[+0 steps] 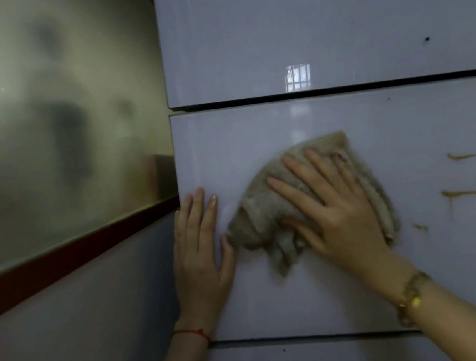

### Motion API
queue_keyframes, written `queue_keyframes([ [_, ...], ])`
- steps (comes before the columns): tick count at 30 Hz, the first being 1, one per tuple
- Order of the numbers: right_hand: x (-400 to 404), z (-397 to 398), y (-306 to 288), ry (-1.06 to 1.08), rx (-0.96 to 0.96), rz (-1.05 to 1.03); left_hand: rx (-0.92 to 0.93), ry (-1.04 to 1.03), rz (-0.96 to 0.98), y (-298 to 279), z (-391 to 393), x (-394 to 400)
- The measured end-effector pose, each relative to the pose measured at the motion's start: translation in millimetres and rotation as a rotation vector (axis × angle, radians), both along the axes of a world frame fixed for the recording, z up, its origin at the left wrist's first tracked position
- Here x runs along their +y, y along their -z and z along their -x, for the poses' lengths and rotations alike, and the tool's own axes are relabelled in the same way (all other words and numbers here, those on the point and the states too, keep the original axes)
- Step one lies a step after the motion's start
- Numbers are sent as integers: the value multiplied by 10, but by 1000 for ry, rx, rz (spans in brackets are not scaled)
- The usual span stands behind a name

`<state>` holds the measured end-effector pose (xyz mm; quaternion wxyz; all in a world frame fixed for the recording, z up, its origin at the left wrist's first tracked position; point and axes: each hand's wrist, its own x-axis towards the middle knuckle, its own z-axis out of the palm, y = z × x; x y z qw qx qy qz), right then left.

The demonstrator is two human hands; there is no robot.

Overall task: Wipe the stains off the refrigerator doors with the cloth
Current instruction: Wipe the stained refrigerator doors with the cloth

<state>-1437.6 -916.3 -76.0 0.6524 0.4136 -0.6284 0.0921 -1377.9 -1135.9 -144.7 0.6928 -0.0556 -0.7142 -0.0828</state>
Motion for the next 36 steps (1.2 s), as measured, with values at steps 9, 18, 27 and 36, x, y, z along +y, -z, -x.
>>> queue_keyframes([
  [9,-131,-7,-650,-40,-53,179,6,1,-11,0,10,0],
  [18,242,146,-205,-4,-23,144,-16,-15,-20,2,-3,28],
  [27,84,101,243,-9,25,-34,-6,-27,3,12,8,-7],
  [36,389,212,-518,4,-48,170,-1,-17,-10,13,25,-2],
])
